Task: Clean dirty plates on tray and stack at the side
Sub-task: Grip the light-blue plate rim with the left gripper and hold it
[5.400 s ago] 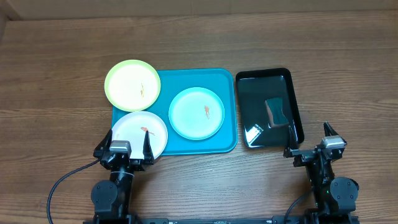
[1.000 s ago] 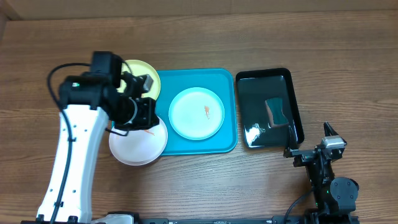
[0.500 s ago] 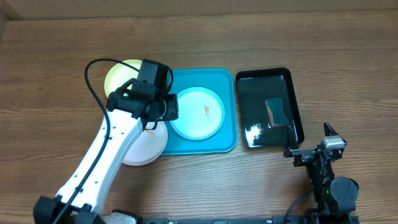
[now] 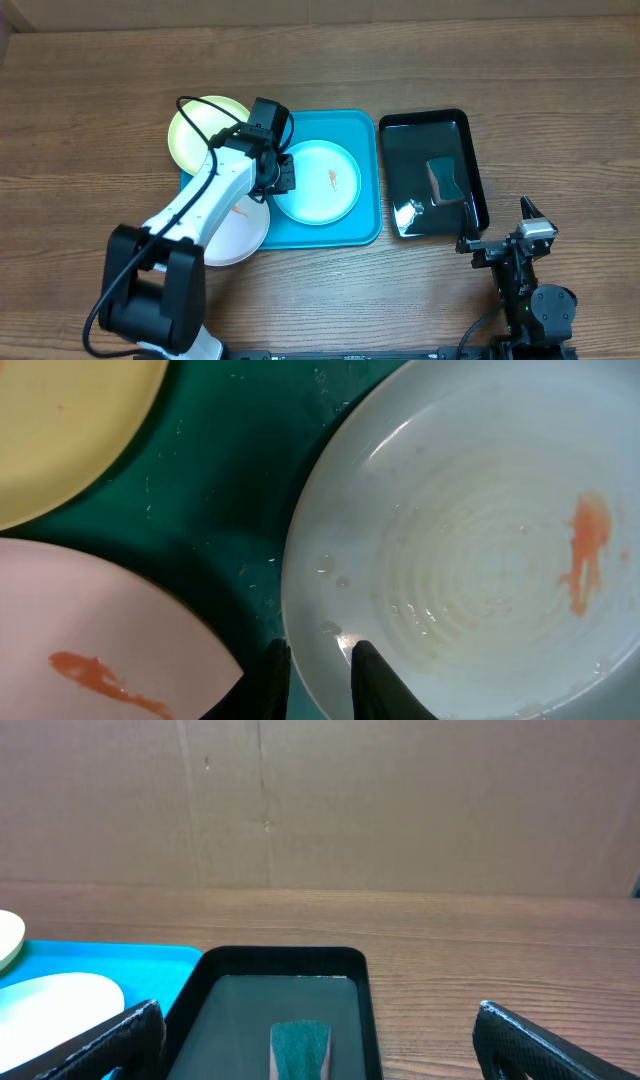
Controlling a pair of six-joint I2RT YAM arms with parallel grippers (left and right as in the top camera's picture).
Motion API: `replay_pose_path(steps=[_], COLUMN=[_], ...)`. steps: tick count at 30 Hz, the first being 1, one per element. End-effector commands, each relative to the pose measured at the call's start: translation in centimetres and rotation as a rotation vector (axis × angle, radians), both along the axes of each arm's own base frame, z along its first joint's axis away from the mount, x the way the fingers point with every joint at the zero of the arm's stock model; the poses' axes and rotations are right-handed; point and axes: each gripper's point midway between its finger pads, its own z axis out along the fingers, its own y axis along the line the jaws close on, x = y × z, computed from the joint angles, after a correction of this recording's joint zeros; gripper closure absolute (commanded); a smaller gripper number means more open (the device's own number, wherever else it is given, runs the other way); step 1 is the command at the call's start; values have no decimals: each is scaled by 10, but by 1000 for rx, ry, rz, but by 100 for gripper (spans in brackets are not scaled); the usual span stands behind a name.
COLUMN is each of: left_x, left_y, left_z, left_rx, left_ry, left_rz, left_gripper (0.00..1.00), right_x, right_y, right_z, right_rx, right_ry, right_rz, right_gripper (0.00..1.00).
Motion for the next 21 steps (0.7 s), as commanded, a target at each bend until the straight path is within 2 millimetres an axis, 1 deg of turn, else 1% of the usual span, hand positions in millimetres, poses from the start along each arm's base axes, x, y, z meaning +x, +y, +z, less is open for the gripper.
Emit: replay_pose_path(steps=[1,5,11,15,21], left_x=[-2,-2,2,5,4], left_y=[2,3,3,12,12], left_z=[-15,-22,-31,-31,-31], left_rx=[20,32,48,101,102], left_ry=[31,43,43,29,30], left_rz=[16,17,-26,-19,-20], left_gripper=[77,78,76,76,76], right_x=[0,0,0,0,0], right_y=[0,0,0,0,0], right_z=[-3,-3,-3,-3,-3], right_rx=[7,7,7,7,7], right_ry=[0,0,0,0,0], right_rz=[3,3,3,3,3], right_gripper=[0,0,0,0,0])
